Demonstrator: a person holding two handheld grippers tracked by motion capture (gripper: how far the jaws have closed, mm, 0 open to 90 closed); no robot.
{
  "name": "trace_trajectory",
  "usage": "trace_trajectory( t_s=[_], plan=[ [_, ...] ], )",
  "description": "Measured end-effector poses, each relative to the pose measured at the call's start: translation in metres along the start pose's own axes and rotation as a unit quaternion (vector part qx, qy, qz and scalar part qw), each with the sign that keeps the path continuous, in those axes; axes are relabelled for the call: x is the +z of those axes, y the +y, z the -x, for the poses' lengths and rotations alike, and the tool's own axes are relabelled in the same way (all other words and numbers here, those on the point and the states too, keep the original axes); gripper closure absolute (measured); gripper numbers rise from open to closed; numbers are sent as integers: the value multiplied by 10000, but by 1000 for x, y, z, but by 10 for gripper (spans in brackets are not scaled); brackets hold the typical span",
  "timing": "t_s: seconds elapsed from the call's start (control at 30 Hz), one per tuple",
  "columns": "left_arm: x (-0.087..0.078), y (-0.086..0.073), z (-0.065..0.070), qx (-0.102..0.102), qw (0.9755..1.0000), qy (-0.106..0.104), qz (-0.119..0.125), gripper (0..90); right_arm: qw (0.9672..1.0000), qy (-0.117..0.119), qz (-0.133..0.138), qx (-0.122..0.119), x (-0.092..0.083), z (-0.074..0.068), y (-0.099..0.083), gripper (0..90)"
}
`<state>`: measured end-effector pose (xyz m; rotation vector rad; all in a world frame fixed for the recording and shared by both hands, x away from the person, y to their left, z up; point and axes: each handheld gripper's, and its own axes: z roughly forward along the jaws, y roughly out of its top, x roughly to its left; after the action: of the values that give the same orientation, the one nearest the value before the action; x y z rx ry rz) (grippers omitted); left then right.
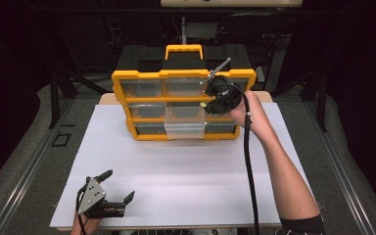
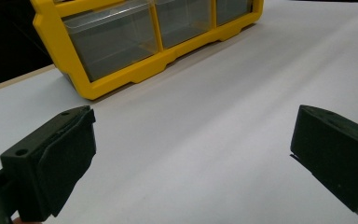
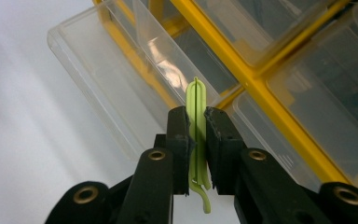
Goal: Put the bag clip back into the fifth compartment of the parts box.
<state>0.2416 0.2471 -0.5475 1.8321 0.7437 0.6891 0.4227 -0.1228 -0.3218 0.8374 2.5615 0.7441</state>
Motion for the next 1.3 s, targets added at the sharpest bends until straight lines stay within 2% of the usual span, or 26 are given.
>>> trace_trajectory(
  t_s=[0.3, 0.83, 1.3],
  plan=[
    [0, 0, 0, 0, 10000, -4, 4, 1, 9999, 64, 23, -140, 5, -7, 15, 802],
    [-1, 0, -1, -4, 10000, -8, 11, 1, 9995, 177, 99, -222, 21, -20, 31, 802],
    [-1, 0, -1, -22, 10000, 20, 12, 1, 9994, 258, -106, -226, 45, -28, 33, 801]
  ],
)
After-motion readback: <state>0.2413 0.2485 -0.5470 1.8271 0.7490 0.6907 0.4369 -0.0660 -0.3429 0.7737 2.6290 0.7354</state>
